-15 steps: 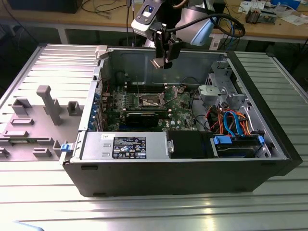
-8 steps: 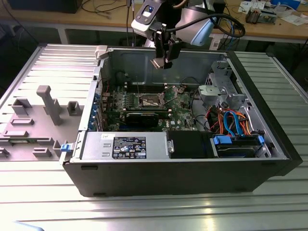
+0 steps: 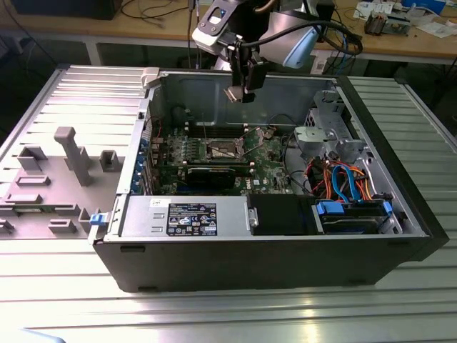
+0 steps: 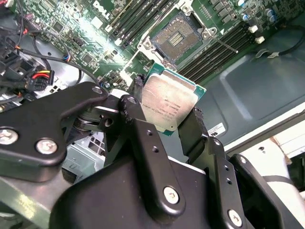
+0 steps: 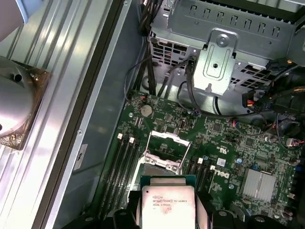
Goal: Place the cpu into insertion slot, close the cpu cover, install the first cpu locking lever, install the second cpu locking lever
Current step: 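Place the cpu into insertion slot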
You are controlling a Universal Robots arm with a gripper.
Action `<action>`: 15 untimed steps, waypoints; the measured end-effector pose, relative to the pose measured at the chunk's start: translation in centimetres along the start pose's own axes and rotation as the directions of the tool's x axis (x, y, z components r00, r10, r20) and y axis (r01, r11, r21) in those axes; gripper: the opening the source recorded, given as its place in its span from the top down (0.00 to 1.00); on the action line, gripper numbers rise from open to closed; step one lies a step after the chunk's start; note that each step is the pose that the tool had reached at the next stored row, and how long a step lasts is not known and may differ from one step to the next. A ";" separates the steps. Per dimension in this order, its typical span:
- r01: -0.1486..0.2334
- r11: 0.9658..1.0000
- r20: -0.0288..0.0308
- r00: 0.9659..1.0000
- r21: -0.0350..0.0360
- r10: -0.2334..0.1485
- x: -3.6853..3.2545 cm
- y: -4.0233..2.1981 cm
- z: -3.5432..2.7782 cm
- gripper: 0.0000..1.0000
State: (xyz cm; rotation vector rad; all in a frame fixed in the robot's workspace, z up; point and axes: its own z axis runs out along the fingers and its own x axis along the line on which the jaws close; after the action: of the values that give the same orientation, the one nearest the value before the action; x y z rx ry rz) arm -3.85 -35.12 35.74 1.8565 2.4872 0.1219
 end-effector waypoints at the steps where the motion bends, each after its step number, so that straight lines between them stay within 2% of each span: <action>1: -0.011 1.000 0.001 1.000 0.000 0.011 0.00 0.00 0.01 0.46; 8: -0.083 0.997 0.007 0.997 -0.002 0.083 0.00 -0.01 0.09 0.46; 15: -0.150 0.989 0.013 0.989 -0.004 0.150 0.00 -0.02 0.17 0.46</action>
State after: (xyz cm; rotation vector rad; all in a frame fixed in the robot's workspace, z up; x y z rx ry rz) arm -3.85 -35.12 35.56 2.0357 2.3351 0.1168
